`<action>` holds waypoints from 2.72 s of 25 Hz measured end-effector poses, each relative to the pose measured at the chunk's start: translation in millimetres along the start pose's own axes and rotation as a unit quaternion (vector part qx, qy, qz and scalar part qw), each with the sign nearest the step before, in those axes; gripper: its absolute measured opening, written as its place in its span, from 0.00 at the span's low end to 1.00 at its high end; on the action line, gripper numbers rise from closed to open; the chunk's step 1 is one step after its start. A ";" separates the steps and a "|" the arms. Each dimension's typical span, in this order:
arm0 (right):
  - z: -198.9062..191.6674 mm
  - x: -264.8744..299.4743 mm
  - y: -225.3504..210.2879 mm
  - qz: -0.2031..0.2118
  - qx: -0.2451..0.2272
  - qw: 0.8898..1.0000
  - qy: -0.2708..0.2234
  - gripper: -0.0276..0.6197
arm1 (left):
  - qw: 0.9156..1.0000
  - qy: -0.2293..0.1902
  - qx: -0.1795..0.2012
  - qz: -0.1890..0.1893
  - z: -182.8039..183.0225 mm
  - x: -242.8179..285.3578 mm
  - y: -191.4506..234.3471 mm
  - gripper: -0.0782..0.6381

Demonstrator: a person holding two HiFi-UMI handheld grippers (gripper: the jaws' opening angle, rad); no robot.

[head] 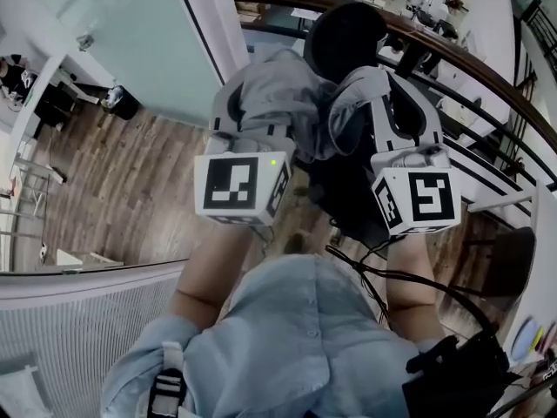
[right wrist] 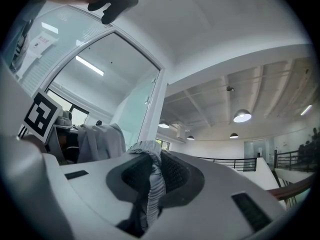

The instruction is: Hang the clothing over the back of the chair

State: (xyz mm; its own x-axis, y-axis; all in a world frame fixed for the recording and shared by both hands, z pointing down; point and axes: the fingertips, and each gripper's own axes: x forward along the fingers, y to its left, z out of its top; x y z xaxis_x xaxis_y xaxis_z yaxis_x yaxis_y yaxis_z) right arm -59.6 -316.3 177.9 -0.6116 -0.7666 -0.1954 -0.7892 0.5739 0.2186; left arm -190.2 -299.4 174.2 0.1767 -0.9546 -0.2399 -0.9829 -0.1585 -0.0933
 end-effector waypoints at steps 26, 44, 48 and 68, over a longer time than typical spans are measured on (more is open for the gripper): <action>94.3 116.6 -90.3 -0.034 -0.055 0.997 -0.046 0.12 | 0.995 -0.080 0.022 -0.055 85.7 143.7 59.4 0.16; 85.0 170.1 -181.8 -0.059 -0.065 0.995 -0.057 0.12 | 0.992 -0.082 0.076 -0.057 81.1 246.7 62.6 0.16; 76.6 180.0 -194.8 -0.059 -0.062 0.995 -0.052 0.12 | 0.993 -0.078 0.075 -0.054 76.6 262.9 66.3 0.16; -12.8 179.1 -230.9 -0.079 -0.025 0.996 0.015 0.12 | 0.996 -0.005 0.081 -0.040 -16.4 282.2 85.3 0.16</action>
State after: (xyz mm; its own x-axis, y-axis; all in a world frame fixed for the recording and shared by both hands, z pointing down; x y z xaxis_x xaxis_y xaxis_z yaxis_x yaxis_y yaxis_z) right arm 13.8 -589.7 104.7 -0.4771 -0.8554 -0.2020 -0.8714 0.4305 0.2352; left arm -225.1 -586.5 114.4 0.2546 -0.9380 -0.2353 -0.9450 -0.1897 -0.2664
